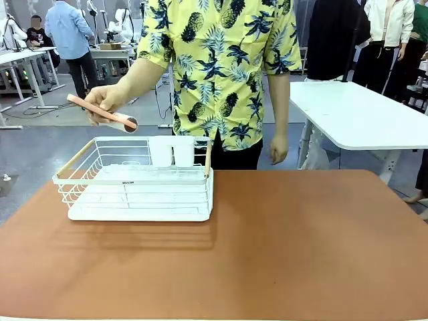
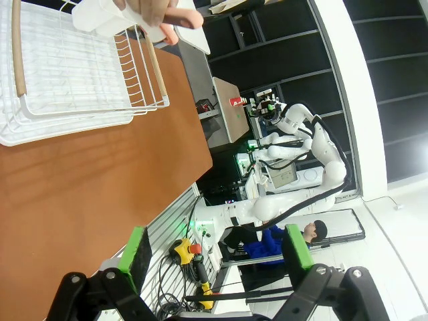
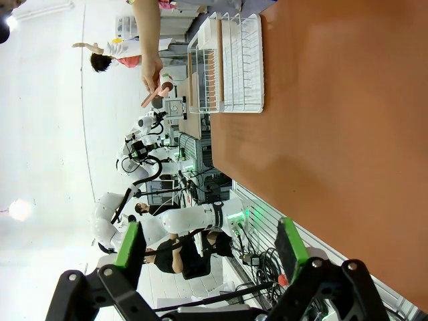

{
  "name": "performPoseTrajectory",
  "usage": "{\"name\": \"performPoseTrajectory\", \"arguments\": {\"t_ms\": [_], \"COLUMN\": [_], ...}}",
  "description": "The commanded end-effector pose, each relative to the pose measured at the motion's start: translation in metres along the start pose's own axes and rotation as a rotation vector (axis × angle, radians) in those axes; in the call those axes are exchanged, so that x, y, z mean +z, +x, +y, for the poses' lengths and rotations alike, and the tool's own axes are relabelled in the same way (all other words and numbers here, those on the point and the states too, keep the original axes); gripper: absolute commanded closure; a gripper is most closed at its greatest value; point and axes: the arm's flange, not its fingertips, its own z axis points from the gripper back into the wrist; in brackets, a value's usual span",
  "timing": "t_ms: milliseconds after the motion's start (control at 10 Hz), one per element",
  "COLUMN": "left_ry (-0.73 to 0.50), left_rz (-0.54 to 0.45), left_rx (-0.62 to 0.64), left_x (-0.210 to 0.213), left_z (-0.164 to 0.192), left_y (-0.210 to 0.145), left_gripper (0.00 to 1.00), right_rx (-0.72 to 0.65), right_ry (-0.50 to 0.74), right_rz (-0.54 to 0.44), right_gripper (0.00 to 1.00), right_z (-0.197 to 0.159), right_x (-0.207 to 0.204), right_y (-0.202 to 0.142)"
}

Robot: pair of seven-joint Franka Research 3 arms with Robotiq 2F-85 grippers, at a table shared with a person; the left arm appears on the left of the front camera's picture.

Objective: Clean the table.
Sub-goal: Pick up the Lint Roller when the human hands it over.

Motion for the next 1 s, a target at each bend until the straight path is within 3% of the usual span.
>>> {"name": "performPoseTrajectory", "arguments": {"t_ms": [0,500,600,800,900], "left_ry": [-0.013,0.0,0.141,0.17,0.251], "left_rz": [0.002,0.0,-0.09,-0.033,-0.068], "left_rx": [-0.011,0.0,0.077,0.267,0.356], "left_x": [0.002,0.0,-0.015,-0.034,-0.043], "left_z": [-0.002,0.0,-0.022,-0.066,-0.08], "left_y": [-0.003,0.0,0.004,0.011,0.015], "left_gripper": [0.0,0.0,0.0,0.0,0.0], "right_rx": [0.003,0.003,0.003,0.003,0.003], "right_ry": [0.004,0.004,0.004,0.004,0.004], "right_rz": [0.001,0.001,0.001,0.001,0.001], "right_gripper": [0.0,0.0,0.0,0.0,0.0], "right_z": [0.002,0.002,0.002,0.002,0.002], "right_x": [0.0,0.0,0.0,0.0,0.0], "right_y": [-0.001,-0.001,-0.001,-0.001,-0.001]}}
